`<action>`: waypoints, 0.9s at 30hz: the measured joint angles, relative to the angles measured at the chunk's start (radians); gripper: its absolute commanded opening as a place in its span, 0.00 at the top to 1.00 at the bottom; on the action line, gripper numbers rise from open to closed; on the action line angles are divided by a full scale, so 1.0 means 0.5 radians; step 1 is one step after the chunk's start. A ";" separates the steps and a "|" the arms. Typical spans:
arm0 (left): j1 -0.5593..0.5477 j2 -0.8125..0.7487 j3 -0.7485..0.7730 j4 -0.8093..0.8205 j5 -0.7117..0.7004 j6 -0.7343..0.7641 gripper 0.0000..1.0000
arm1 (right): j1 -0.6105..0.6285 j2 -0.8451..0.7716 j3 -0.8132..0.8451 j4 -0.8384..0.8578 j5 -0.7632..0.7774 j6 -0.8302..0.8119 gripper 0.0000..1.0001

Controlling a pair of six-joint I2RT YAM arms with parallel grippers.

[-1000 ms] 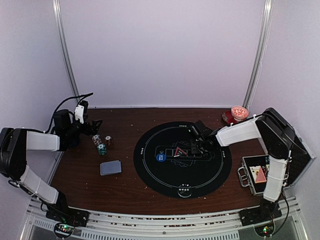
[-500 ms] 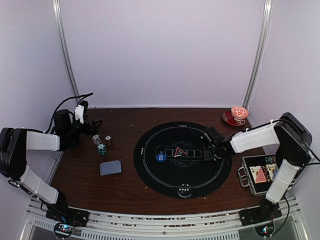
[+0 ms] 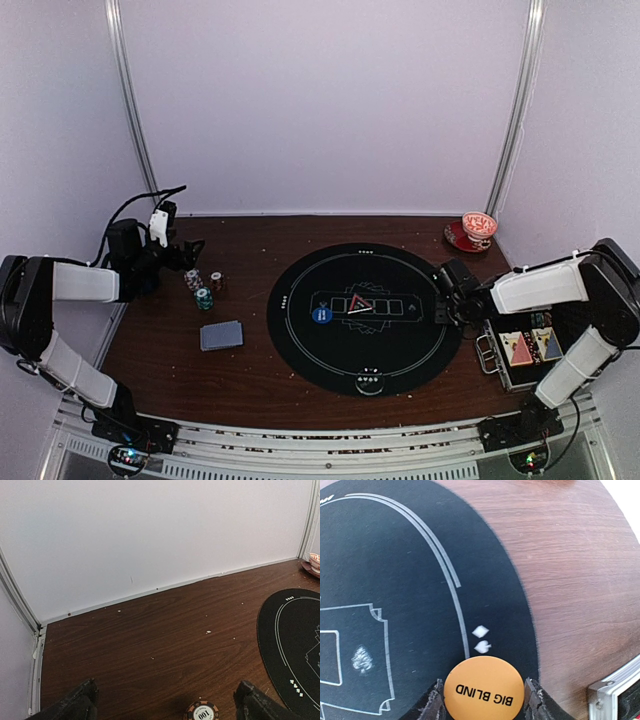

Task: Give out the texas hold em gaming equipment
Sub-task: Place the big blind button on the poker table mat.

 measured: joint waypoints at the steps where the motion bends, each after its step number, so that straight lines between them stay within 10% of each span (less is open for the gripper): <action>1: 0.000 0.000 0.000 0.000 0.000 0.000 0.02 | -0.015 -0.002 -0.005 0.006 0.001 0.000 0.47; 12: 0.000 0.000 0.000 -0.001 0.000 0.000 0.02 | -0.128 0.082 -0.006 0.100 -0.001 -0.003 0.45; 27: 0.000 0.000 0.000 -0.002 0.000 0.001 0.02 | -0.101 0.015 0.000 0.111 -0.031 -0.045 0.12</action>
